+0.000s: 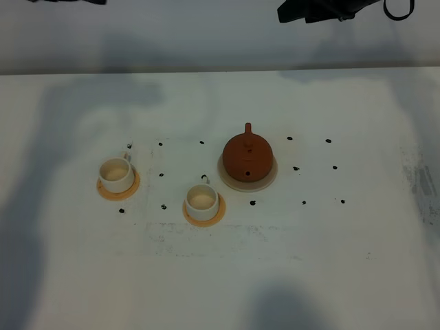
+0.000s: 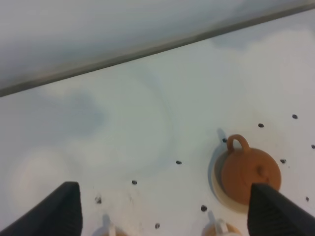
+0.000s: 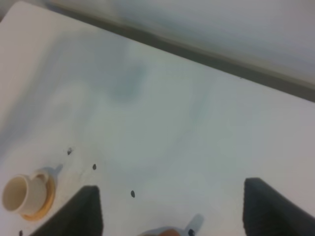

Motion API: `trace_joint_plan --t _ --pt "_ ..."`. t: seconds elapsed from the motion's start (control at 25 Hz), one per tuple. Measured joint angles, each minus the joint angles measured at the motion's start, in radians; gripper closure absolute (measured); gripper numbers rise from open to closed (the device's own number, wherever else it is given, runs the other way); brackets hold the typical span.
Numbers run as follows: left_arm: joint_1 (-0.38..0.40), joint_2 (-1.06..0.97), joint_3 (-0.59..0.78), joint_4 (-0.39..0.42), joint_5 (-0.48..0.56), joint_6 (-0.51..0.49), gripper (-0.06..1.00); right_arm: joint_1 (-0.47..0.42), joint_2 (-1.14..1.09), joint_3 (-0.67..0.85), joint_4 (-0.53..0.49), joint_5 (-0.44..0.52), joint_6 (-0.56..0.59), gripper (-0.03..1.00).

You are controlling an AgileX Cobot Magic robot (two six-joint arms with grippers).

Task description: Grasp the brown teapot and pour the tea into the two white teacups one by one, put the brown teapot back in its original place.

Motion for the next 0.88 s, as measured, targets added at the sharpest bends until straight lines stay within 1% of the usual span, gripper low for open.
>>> trace_joint_plan --t 0.08,0.16,0.28,0.36,0.44,0.52,0.6,0.68,0.76,0.88 --pt "0.0 -0.067 0.049 0.013 -0.006 -0.006 0.27 0.0 0.0 0.0 0.0 0.0 0.006 0.37" --pt "0.0 -0.153 0.139 0.038 -0.034 -0.021 0.27 0.0 0.0 0.0 0.0 0.0 0.011 0.37" --pt "0.0 -0.331 0.328 0.096 -0.115 -0.054 0.27 0.0 -0.001 0.0 0.007 0.0 0.043 0.37" --pt "0.0 -0.45 0.471 0.151 -0.166 -0.088 0.27 0.0 -0.003 0.0 0.003 0.001 0.06 0.37" --pt "0.0 -0.562 0.592 0.207 -0.212 -0.142 0.27 0.0 -0.014 0.002 -0.028 0.001 0.071 0.37" --pt "0.0 -0.67 0.698 0.278 -0.234 -0.204 0.27 0.0 -0.036 0.022 -0.073 0.001 0.088 0.37" --pt "0.0 -0.751 0.767 0.344 -0.239 -0.276 0.27 0.0 -0.071 0.064 -0.12 0.004 0.093 0.37" --pt "0.0 -0.816 0.819 0.391 -0.228 -0.322 0.27 0.0 -0.119 0.104 -0.172 0.004 0.097 0.37" --pt "0.0 -0.86 0.86 0.407 -0.202 -0.348 0.27 0.0 -0.164 0.141 -0.206 0.004 0.103 0.37" --pt "0.0 -0.922 0.923 0.418 -0.167 -0.359 0.27 0.0 -0.231 0.193 -0.227 0.004 0.114 0.37"
